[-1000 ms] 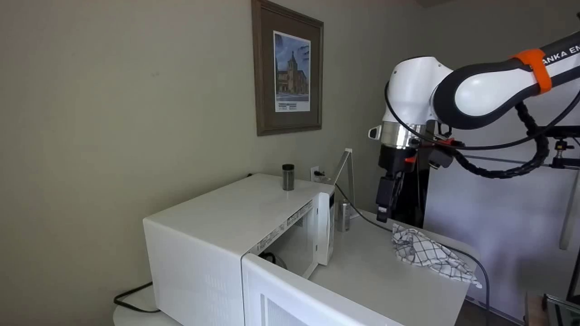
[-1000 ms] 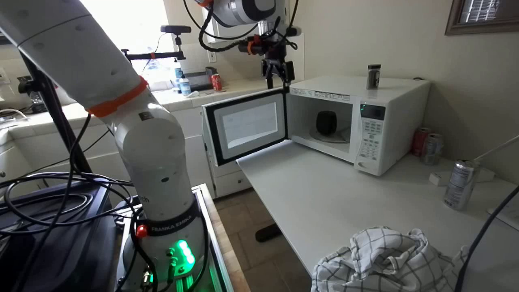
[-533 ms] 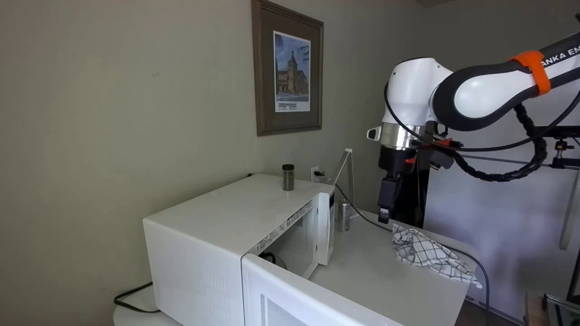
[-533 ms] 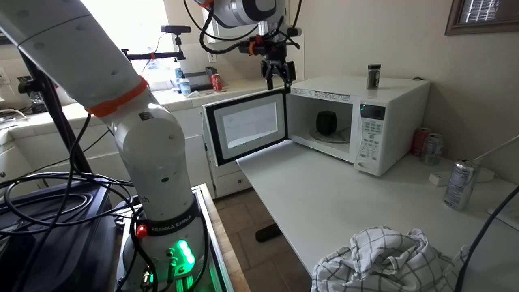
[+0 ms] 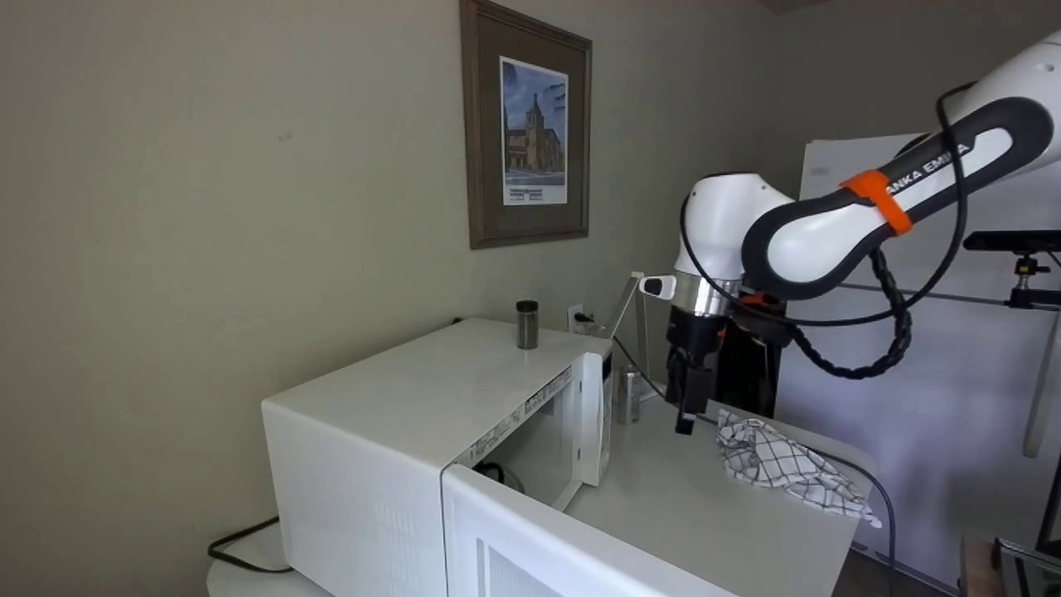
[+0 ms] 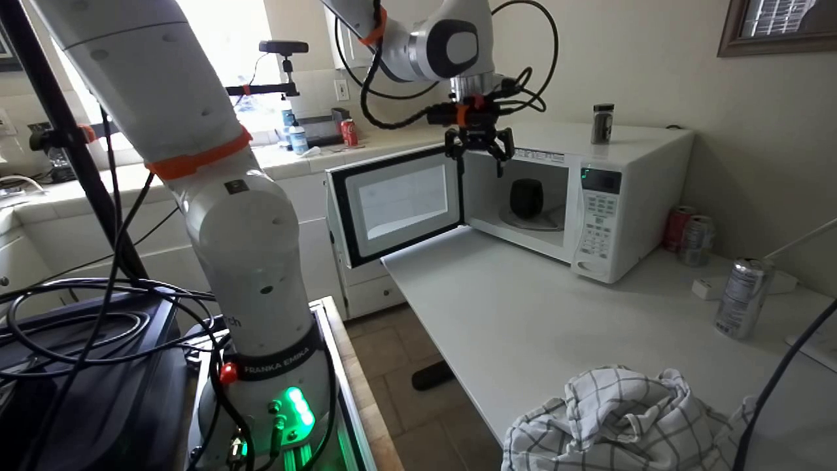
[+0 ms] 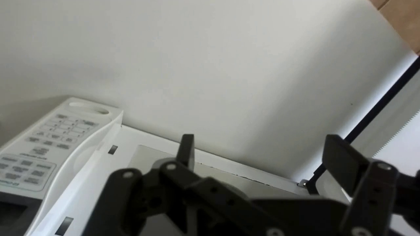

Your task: Remove the black cup from the microwave and put it on the counter

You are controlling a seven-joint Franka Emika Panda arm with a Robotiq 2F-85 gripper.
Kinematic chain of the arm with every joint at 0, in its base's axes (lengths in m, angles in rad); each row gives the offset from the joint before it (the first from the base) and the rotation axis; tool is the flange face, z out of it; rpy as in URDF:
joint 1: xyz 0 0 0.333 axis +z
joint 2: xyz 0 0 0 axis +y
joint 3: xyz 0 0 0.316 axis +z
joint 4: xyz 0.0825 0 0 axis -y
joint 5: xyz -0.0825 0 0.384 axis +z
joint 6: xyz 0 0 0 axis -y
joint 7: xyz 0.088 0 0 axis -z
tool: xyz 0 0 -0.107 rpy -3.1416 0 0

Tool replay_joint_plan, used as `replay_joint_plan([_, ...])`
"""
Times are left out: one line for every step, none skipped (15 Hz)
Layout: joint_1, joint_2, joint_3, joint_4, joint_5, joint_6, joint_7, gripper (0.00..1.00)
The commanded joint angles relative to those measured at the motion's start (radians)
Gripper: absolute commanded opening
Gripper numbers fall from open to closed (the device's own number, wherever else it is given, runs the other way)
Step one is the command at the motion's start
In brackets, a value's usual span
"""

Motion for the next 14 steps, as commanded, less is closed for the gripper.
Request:
replay_joint_plan([0.013,0.131,-0.036,0.002,0.017,0.231,-0.144,1.0])
replay_joint_plan([0.014,0.167,-0.039,0.006,0.034,0.298,-0.172,1.0])
replay_joint_plan([0.022,0.213,-0.045,0.017,0.105,0.369,-0.23,1.0])
replay_joint_plan([0.024,0.251,-0.041,0.024,0.169,0.442,-0.286,1.0])
replay_joint_plan([0.026,0.293,-0.026,0.043,0.284,0.49,-0.387,1.0])
replay_joint_plan([0.01,0.327,-0.003,0.06,0.352,0.524,-0.444,1.0])
replay_joint_plan([0.002,0.36,0.03,0.101,0.439,0.525,-0.511,1.0])
replay_joint_plan([-0.034,0.392,0.077,0.132,0.52,0.534,-0.579,1.0])
replay_joint_plan([-0.066,0.423,0.12,0.166,0.601,0.53,-0.65,1.0])
replay_joint_plan([-0.099,0.459,0.164,0.202,0.685,0.528,-0.723,1.0])
replay_joint_plan([-0.116,0.488,0.189,0.226,0.767,0.533,-0.801,1.0])
replay_joint_plan([-0.127,0.516,0.201,0.247,0.842,0.53,-0.873,1.0])
replay_joint_plan([-0.146,0.547,0.22,0.265,0.891,0.533,-0.931,1.0])
replay_joint_plan([-0.164,0.568,0.232,0.276,0.935,0.531,-0.989,1.0])
